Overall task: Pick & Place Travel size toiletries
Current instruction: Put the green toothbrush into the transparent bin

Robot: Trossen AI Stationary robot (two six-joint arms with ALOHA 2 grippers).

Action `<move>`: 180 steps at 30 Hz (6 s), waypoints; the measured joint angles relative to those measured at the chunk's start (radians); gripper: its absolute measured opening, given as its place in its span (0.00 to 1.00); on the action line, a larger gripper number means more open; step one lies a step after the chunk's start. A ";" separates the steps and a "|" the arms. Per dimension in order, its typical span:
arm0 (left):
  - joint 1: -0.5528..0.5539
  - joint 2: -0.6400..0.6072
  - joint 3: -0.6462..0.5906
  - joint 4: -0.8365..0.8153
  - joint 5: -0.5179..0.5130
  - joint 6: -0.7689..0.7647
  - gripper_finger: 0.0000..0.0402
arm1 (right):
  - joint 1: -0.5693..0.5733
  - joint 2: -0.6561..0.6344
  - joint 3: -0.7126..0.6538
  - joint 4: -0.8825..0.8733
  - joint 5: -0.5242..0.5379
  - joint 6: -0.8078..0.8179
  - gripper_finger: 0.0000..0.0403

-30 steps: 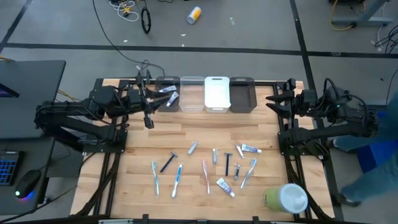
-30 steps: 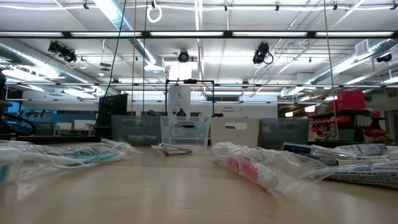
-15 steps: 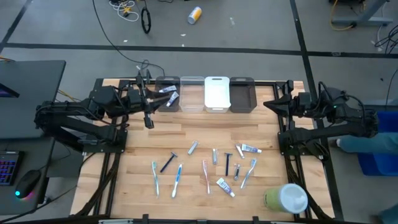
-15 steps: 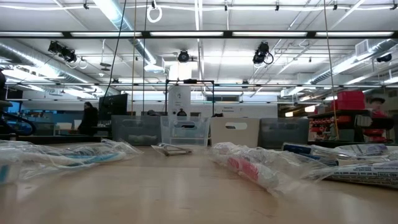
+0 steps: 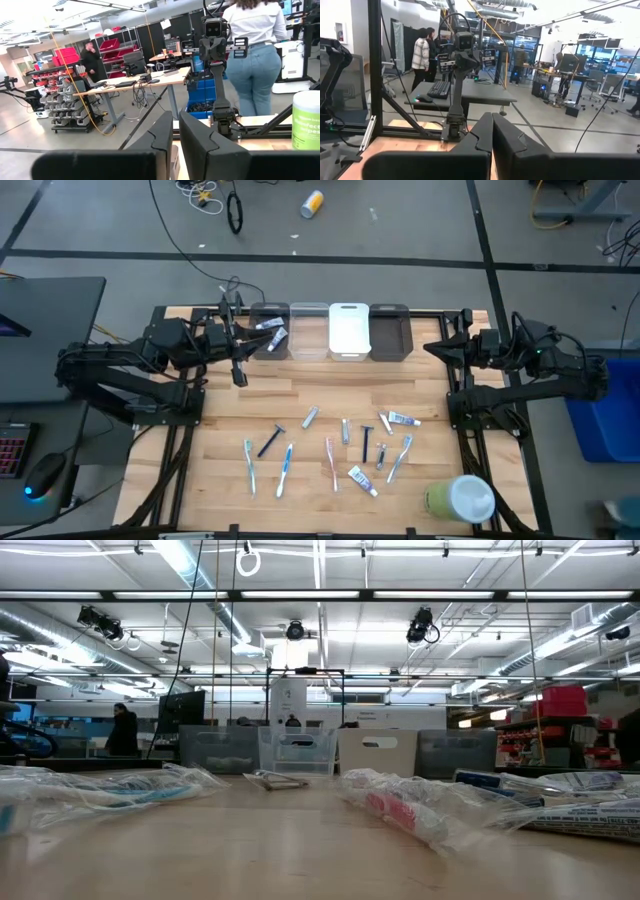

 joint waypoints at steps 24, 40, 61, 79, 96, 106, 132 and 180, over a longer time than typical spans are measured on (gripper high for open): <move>0.000 0.000 0.000 0.000 0.000 0.000 0.10 | 0.000 0.000 0.000 0.000 0.000 0.000 0.03; 0.000 0.000 0.000 0.000 0.000 0.000 0.09 | 0.000 0.000 0.000 0.000 0.000 0.000 0.03; 0.000 0.000 0.000 0.056 0.038 -0.089 0.09 | 0.000 0.000 0.000 0.000 0.000 0.012 0.03; -0.031 0.040 0.002 -0.183 0.352 -0.359 0.02 | 0.000 0.046 0.000 0.000 0.083 0.012 0.03; -0.285 0.164 0.000 -0.421 0.431 -0.177 0.01 | 0.000 0.098 0.000 0.000 0.089 0.064 0.02; -0.341 0.164 0.000 -0.687 0.451 -0.158 0.06 | 0.000 0.105 0.000 0.000 0.090 0.087 0.02; -0.358 0.568 0.000 -0.899 0.452 0.193 0.69 | 0.000 0.105 0.000 -0.005 0.115 0.099 0.02; -0.469 0.715 -0.207 -0.648 0.337 0.284 0.54 | 0.000 0.105 0.000 -0.009 0.114 0.099 0.02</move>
